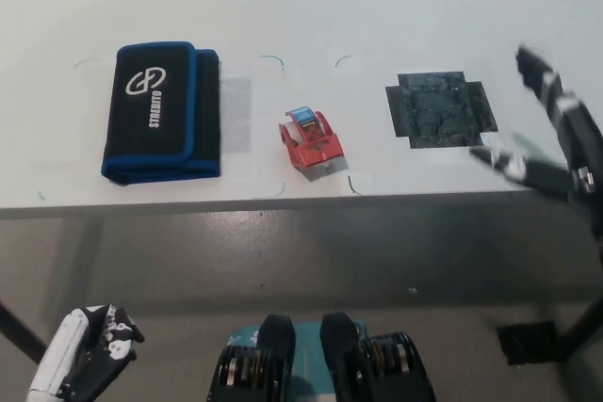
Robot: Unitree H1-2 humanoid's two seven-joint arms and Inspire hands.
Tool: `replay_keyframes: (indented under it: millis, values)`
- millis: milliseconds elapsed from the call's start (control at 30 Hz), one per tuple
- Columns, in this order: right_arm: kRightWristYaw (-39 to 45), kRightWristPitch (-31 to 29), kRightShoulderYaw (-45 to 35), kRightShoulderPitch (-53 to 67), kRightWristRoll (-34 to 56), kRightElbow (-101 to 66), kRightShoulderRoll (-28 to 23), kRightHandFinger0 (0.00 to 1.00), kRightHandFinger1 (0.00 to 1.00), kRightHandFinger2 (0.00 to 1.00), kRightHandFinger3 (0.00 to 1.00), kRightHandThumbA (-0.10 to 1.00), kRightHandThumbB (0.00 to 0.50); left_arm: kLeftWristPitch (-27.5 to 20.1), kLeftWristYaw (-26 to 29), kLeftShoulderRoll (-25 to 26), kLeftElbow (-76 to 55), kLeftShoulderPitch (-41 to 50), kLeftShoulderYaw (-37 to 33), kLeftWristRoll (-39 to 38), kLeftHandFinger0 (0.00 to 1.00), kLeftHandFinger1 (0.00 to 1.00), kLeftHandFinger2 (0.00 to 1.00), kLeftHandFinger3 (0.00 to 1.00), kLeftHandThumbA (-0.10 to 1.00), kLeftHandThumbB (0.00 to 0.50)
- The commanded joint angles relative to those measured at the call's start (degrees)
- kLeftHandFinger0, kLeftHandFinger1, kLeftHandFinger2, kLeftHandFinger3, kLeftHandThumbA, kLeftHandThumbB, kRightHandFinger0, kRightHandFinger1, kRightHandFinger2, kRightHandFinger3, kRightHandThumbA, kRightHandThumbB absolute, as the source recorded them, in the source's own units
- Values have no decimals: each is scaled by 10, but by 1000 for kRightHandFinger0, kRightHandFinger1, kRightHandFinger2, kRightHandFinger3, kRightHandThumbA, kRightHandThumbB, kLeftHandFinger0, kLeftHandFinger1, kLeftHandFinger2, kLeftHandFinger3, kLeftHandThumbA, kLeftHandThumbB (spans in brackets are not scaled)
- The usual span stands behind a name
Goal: Use the right hand to move the tape on the right hand side to the notebook on the left hand side
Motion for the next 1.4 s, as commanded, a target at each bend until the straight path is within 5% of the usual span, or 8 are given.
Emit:
replay_keyframes:
  millis: [0, 167, 433, 633, 733, 1133, 1367]
  values:
    - [18, 53, 4, 94, -9, -160, -24, 1000, 1000, 1000, 1000, 1000, 184, -3, -16, 33, -18, -14, 4, -4, 222, 191, 258, 435, 298, 0]
    - [14, 44, 14, 136, -15, -152, -14, 1000, 1000, 1000, 1000, 1000, 131, -2, -14, 35, -18, -25, 2, 1, 220, 198, 270, 431, 355, 0]
    - [10, 62, 27, 176, -28, -174, -3, 1000, 1000, 1000, 1000, 1000, 141, 7, -16, 35, -28, -19, -3, 0, 198, 187, 268, 441, 402, 0]
    - [7, 60, 52, 175, -46, -160, 8, 1000, 1000, 1000, 1000, 1000, 123, -7, -11, 34, -21, -16, 0, -1, 208, 208, 303, 455, 317, 0]
    - [6, 59, 59, 177, -61, -140, 3, 1000, 1000, 1000, 1000, 1000, 63, -14, -9, 32, -17, -12, 1, -4, 206, 208, 307, 466, 315, 0]
    - [6, 61, 70, 173, -101, -117, -9, 1000, 1000, 1000, 1000, 1000, 81, -20, 3, 27, -3, -11, -1, 18, 265, 266, 382, 573, 609, 0]
    - [2, 55, 66, 177, -106, -117, -8, 1000, 1000, 1000, 1000, 1000, 76, -23, -2, 30, 2, -18, -3, 20, 257, 261, 375, 577, 637, 0]
